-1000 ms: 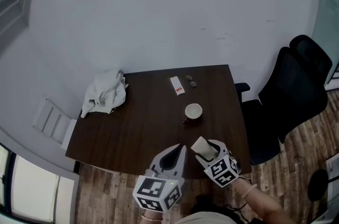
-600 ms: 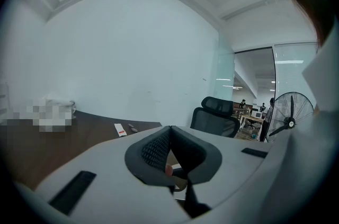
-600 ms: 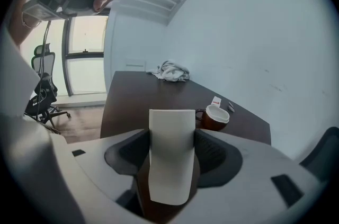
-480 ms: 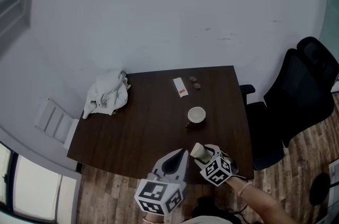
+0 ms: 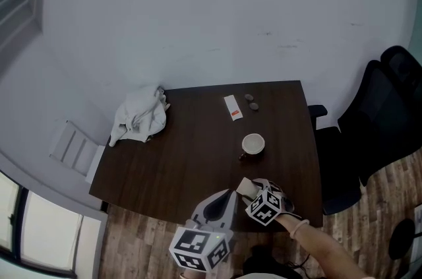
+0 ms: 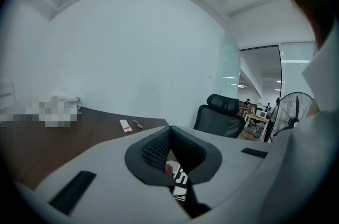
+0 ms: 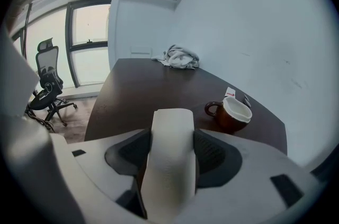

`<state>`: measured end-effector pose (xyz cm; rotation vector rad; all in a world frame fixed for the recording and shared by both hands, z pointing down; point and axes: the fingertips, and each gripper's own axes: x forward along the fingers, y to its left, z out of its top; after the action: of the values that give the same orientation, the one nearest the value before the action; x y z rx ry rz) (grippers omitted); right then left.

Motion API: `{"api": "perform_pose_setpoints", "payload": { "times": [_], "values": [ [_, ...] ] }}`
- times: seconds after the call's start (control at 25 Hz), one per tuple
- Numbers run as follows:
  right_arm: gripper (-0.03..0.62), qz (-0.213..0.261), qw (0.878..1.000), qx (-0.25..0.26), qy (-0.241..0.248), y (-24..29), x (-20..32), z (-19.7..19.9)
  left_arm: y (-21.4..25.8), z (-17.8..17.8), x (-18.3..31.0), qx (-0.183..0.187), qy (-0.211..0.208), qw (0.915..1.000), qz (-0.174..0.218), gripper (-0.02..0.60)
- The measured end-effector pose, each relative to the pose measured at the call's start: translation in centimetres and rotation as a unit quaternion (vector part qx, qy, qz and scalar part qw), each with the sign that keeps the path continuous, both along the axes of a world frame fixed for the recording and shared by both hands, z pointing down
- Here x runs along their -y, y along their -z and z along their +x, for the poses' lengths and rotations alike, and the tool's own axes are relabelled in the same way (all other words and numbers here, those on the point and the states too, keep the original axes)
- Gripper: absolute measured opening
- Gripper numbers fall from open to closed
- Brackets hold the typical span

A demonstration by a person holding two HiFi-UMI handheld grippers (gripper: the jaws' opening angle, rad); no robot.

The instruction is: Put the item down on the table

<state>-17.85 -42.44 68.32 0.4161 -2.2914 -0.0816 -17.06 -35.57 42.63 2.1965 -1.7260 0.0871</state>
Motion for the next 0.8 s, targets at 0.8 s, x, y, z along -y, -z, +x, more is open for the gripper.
{"api": "perform_pose_setpoints", "payload": {
  "times": [0.8],
  "values": [
    [0.268, -0.043, 0.997, -0.053, 0.019, -4.4, 1.3, -1.6, -1.2, -2.1, 1.4, -0.005, 0.027, 0.9995, -0.015, 0.018]
  ]
}}
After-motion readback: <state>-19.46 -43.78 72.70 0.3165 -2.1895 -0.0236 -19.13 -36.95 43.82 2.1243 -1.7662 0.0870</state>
